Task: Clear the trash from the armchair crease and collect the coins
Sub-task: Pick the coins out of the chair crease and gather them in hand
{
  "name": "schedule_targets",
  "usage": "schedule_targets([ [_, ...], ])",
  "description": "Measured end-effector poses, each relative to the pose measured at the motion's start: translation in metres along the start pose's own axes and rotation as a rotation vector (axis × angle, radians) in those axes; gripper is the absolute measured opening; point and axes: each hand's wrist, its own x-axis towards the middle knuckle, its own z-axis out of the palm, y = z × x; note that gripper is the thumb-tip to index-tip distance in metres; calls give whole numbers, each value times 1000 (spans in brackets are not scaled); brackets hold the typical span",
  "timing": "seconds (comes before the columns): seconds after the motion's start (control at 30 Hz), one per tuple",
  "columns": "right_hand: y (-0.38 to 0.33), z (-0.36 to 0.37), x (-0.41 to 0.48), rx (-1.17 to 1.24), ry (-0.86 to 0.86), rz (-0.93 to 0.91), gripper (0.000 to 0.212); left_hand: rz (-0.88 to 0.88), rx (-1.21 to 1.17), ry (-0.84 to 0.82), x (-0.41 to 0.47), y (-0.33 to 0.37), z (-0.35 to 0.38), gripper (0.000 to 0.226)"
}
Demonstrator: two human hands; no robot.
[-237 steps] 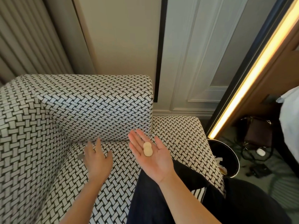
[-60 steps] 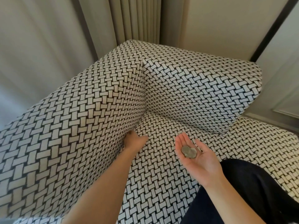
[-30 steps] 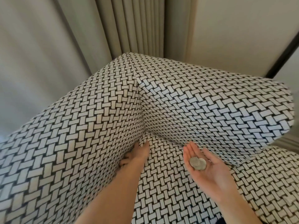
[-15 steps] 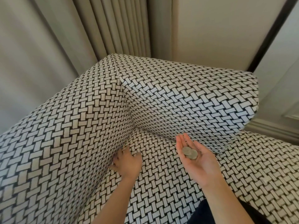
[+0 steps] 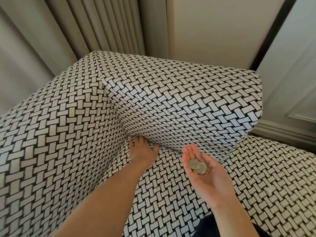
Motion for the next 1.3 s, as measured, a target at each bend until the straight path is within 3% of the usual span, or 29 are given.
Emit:
schedule_targets([
  [0.23, -10, 4, 3, 33, 42, -30, 32, 82, 240, 141, 4, 4, 3, 68],
  [0.4, -11, 2, 1, 64, 86, -28, 31, 135, 340, 150, 0, 15, 2, 42],
  [0.57, -13, -5, 2, 86, 125, -36, 31, 162, 212, 194, -2, 21, 2, 30],
  [0.8, -9, -8, 4, 39, 155, -87, 29, 200, -98, 272, -29, 66, 5, 46],
  [0.93, -11, -8, 5, 79, 149, -123, 30, 174, -19, 190, -36, 89, 9, 40],
  [1.03, -12, -8, 7, 76, 155, -137, 30, 101, 54, 146, -38, 91, 16, 58],
  [1.17, -11, -6, 7, 72, 161, -137, 30, 147, -82, 235, -40, 84, 21, 72],
  [1.3, -11, -5, 8, 76, 152, -134, 31, 156, -188, 274, -37, 77, 19, 71],
])
